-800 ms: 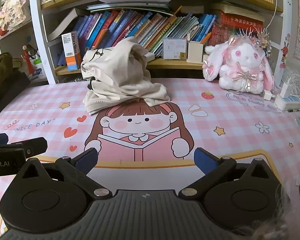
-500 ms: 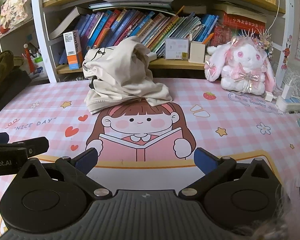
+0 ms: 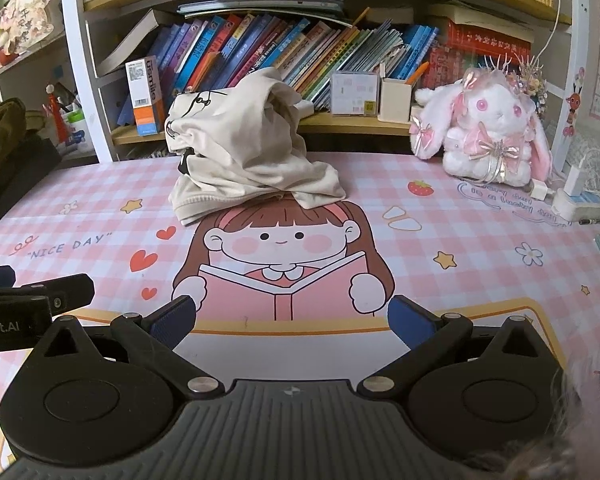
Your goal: Fold clothes
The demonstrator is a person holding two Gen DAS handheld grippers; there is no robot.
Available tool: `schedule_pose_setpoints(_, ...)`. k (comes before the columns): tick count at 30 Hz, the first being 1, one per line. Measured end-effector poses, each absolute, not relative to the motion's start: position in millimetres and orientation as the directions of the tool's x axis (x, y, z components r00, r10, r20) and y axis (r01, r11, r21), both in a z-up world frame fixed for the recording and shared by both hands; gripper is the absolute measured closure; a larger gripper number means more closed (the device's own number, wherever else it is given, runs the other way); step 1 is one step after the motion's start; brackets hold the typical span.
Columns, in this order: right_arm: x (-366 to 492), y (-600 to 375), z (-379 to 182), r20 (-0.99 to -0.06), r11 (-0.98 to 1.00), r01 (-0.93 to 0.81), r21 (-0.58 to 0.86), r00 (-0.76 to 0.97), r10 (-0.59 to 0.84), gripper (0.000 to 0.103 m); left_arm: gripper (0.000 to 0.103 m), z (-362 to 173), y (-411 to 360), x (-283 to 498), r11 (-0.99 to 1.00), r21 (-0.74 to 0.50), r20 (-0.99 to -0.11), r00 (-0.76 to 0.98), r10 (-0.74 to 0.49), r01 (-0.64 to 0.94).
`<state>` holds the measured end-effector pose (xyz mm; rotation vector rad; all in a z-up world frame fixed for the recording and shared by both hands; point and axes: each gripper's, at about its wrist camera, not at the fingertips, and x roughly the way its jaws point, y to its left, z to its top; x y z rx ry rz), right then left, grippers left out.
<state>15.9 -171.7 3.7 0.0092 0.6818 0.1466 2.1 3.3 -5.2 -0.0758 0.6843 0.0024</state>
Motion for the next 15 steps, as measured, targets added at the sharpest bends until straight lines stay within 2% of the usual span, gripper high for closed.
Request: schedule_pose_setpoints(15,21.3,-172.3,2.8,-0.641,0.99,-0.128,0.054,0.756,0.133,0.0,0.0,-6.9,1.9,7.0,0.997,-0.068,-0.641,0.768,-0.022,-0.029)
